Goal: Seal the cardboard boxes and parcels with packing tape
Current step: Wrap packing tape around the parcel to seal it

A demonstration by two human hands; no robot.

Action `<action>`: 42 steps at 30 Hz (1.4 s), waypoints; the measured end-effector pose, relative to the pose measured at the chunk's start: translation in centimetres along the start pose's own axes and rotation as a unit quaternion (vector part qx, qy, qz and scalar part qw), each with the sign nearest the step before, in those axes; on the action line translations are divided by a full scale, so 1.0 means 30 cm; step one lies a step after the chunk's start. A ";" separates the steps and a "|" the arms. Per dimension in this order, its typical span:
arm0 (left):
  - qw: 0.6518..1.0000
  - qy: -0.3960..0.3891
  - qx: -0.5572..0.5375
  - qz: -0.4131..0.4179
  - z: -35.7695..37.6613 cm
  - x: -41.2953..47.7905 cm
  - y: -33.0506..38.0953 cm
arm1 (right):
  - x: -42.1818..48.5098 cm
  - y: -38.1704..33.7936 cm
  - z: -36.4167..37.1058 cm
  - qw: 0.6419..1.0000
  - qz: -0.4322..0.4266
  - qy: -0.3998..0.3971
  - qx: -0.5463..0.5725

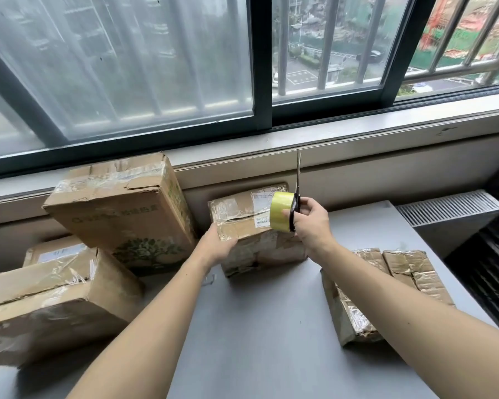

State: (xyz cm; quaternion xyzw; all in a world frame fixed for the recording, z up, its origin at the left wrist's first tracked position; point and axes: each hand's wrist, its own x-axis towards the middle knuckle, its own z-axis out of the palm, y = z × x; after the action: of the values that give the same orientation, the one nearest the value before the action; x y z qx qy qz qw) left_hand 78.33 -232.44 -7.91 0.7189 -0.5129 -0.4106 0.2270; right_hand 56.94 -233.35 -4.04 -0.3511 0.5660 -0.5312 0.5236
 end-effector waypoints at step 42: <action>0.952 -0.044 0.301 -0.035 0.825 -0.171 0.242 | 0.019 0.109 -0.800 0.995 0.054 -0.040 -0.067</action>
State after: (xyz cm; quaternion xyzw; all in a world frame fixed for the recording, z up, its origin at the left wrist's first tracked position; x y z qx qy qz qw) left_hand 53.25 -228.05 -14.51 0.7524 -0.5969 -0.2760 -0.0377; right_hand 34.16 -227.67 -10.03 -0.3750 0.5969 -0.4486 0.5494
